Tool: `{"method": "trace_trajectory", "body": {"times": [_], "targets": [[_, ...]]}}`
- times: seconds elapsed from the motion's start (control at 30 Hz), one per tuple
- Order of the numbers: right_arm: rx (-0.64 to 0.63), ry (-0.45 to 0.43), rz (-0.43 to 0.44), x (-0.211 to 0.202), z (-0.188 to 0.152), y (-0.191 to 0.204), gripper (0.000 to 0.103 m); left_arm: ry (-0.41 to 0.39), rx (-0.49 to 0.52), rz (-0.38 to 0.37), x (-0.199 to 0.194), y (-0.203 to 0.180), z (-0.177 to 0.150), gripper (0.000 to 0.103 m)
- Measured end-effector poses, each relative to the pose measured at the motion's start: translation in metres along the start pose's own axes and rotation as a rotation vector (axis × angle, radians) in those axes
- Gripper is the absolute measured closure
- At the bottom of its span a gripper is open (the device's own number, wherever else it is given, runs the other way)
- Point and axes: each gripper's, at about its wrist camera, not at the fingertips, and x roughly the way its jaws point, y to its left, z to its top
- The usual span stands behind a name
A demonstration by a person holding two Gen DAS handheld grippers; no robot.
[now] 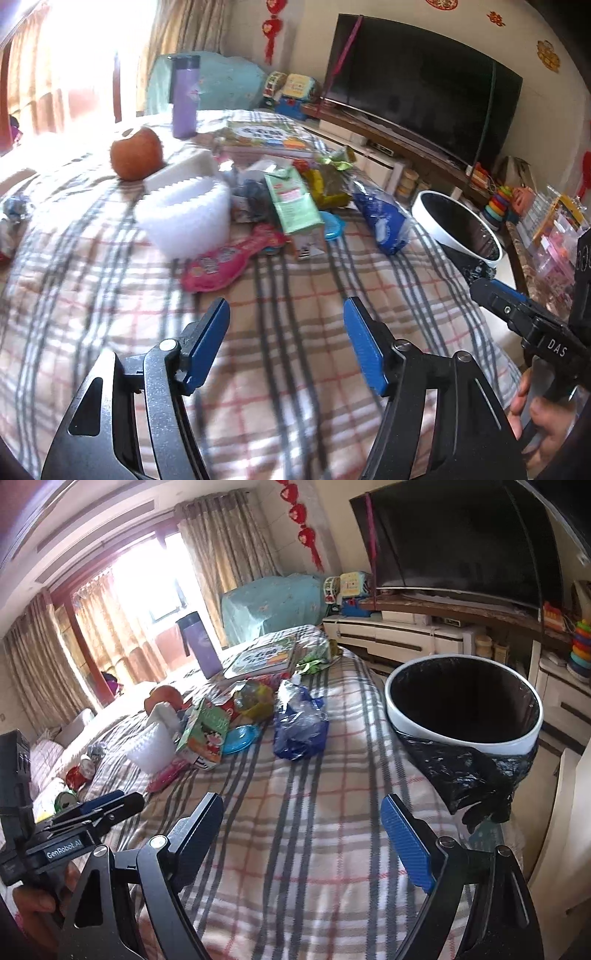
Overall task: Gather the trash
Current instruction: 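Move both open tools back toward the trash on the bed, then grasp the white foam net with left tool while right tool grasps blue plastic bag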
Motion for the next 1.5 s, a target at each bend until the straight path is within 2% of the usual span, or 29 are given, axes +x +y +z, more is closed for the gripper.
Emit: {"method": "trace_trajectory", "body": {"times": [0.17, 0.4, 0.63, 0.93, 1.17, 1.2, 1.23, 1.27, 1.3, 1.5], "targets": [[-0.019, 0.016, 0.012, 0.009, 0.002, 0.011, 0.015, -0.001, -0.031, 0.027, -0.003, 0.021, -0.002, 0.034], [-0.03, 0.049, 0.017, 0.031, 0.007, 0.017, 0.015, 0.017, -0.08, 0.067, 0.011, 0.052, 0.004, 0.034], [-0.016, 0.074, 0.009, 0.05, 0.016, 0.014, 0.016, 0.032, -0.075, 0.09, 0.029, 0.065, 0.014, 0.032], [-0.005, 0.088, -0.008, 0.079, 0.039, 0.006, 0.022, 0.042, -0.108, 0.096, 0.051, 0.086, 0.04, 0.023], [0.0, 0.104, -0.006, 0.103, 0.056, -0.001, 0.025, 0.043, -0.098, 0.088, 0.073, 0.089, 0.058, 0.022], [0.002, 0.111, -0.004, 0.107, 0.057, -0.003, 0.03, 0.046, -0.088, 0.082, 0.078, 0.088, 0.059, 0.026], [0.006, 0.117, 0.002, 0.111, 0.057, -0.004, 0.043, 0.047, -0.082, 0.076, 0.081, 0.087, 0.059, 0.05], [0.009, 0.126, 0.006, 0.115, 0.057, -0.005, 0.056, 0.065, -0.075, 0.06, 0.086, 0.086, 0.059, 0.065], [0.015, 0.138, 0.018, 0.118, 0.055, -0.006, 0.065, 0.08, -0.074, 0.052, 0.09, 0.086, 0.058, 0.075], [0.002, 0.092, 0.053, 0.088, 0.045, -0.002, 0.07, 0.02, -0.088, 0.044, 0.058, 0.083, 0.048, 0.08]]}}
